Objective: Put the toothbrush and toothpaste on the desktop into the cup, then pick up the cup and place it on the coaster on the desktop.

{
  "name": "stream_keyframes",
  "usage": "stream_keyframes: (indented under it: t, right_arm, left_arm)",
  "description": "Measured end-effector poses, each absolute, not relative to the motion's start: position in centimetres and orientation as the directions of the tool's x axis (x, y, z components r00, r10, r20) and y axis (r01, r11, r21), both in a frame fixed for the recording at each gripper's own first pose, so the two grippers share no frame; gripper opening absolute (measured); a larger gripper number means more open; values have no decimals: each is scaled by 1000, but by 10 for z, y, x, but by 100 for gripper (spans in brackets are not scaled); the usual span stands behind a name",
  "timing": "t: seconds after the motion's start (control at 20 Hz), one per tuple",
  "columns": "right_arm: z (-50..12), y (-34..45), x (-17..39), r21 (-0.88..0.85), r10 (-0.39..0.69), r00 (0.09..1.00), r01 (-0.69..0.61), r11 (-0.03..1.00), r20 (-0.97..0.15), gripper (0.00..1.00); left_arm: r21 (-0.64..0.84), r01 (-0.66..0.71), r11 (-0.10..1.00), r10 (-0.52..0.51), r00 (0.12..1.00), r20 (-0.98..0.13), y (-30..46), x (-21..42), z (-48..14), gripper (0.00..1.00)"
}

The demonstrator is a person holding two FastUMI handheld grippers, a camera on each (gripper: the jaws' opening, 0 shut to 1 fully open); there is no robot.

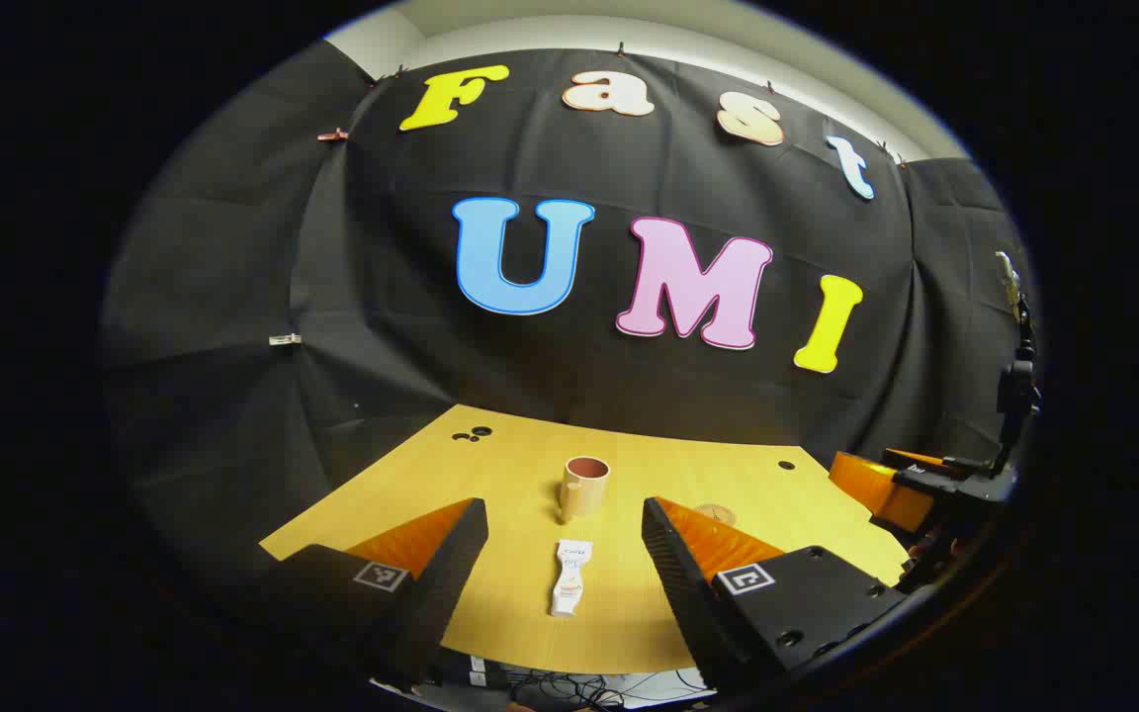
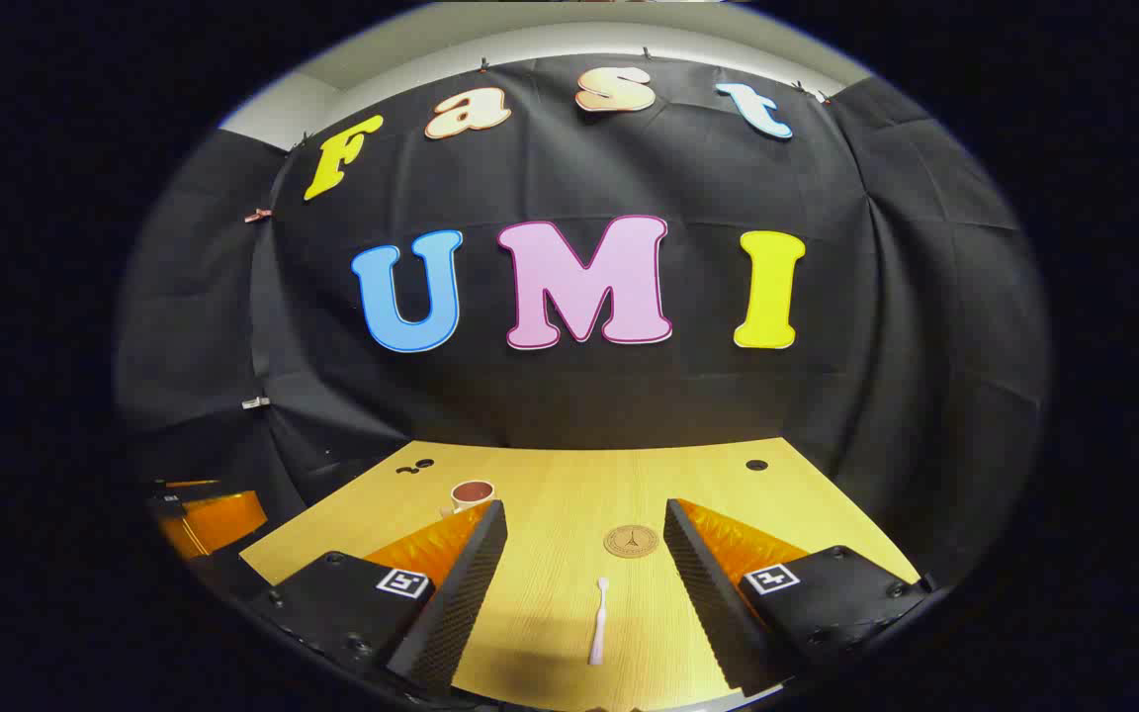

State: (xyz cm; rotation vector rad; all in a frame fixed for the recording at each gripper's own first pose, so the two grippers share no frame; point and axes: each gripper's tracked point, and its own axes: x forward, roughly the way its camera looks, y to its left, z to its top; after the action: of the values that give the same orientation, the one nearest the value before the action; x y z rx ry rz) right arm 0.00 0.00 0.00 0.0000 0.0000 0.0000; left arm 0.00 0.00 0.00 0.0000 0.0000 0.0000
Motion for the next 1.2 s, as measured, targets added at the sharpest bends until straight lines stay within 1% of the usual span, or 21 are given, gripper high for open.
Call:
stream_keyframes:
  t: [0.1, 0.15, 0.2, 0.4, 0.65, 0.7, 0.75, 0.8, 1.0, 1.2]
  right_arm:
    - [1, -6, 7, 0, -13, 1000, 13, 1000, 1, 98]
    - [0, -8, 11, 6, -16, 1000, 16, 1000, -2, 98]
    - [-2, -10, 14, 11, -22, 1000, 22, 1000, -12, 98]
    - [-11, -20, 25, 45, -45, 998, 47, 998, -53, 98]
    - [-17, -30, 34, 63, -70, 995, 75, 995, -74, 98]
    - [-18, -31, 36, 65, -72, 994, 78, 995, -80, 99]
    - [-20, -33, 37, 67, -75, 993, 81, 994, -87, 98]
    - [-21, -35, 37, 69, -78, 993, 84, 994, -94, 98]
    - [-34, -39, 43, 62, -81, 988, 90, 994, -130, 98]
    - [-39, -38, 49, 70, -60, 985, 72, 995, -162, 98]
  left_arm:
    - [11, 15, 1000, -15, 1000, -15, -4, 11, -4, 97]
    - [17, 20, 1000, -19, 1000, -20, -6, 16, -4, 92]
    - [23, 29, 999, -29, 999, -23, -8, 20, -5, 97]
    - [61, 50, 997, -48, 998, -34, -12, 34, -5, 97]
    - [57, 61, 997, -57, 996, -69, -13, 44, -14, 97]
    - [56, 61, 997, -57, 996, -75, -13, 45, -15, 92]
    - [56, 62, 997, -57, 995, -82, -13, 46, -18, 92]
    - [56, 63, 996, -58, 994, -90, -13, 47, -20, 97]
    - [51, 68, 996, -61, 991, -118, -13, 57, -27, 97]
    - [59, 66, 996, -57, 988, -147, -13, 62, -36, 97]
